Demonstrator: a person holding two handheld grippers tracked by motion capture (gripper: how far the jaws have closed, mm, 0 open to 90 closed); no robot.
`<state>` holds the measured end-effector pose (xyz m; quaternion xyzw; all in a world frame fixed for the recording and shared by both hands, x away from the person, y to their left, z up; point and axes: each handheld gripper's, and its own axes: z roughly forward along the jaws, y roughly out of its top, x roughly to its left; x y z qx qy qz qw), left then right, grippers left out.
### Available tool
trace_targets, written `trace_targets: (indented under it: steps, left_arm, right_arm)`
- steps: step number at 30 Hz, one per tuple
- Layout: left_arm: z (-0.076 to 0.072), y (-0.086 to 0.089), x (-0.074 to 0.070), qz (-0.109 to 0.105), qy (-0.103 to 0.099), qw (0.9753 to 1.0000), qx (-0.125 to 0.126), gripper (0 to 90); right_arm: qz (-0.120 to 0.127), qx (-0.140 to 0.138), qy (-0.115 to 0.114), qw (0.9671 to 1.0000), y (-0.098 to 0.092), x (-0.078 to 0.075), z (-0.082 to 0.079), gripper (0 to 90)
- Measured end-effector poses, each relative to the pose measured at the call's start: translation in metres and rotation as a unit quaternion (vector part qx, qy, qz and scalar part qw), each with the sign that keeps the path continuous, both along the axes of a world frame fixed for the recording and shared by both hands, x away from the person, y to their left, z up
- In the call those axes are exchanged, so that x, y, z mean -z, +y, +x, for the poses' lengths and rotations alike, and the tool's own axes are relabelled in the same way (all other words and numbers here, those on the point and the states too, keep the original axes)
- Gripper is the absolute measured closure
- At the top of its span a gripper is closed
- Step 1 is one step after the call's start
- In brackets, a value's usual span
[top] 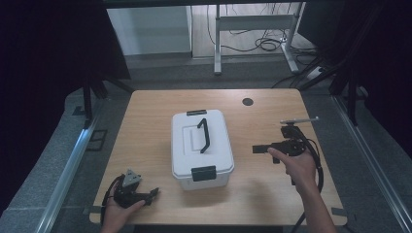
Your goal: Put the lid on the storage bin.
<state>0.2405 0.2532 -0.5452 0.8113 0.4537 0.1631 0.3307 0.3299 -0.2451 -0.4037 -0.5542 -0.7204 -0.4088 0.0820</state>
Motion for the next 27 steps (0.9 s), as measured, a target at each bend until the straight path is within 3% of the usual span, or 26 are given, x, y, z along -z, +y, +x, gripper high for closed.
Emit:
trace_targets:
  steps: [4,15,27]
  left_arm:
    - [0.0,0.0,0.0,0.001,0.0,1.0,0.001,11.8]
    - [0.0,0.0,0.0,0.001,0.0,1.0,0.0,11.8]
    - [0.0,0.0,0.0,0.001,0.0,1.0,0.0,11.8]
  right_arm:
    - [0.005,0.008,0.0,1.0,-0.018,0.019,-0.01,49.4]
    - [0.006,0.011,0.004,0.9999,-0.031,0.055,-0.026,48.7]
    - [-0.003,0.011,0.0,0.9999,-0.027,0.06,-0.029,48.7]
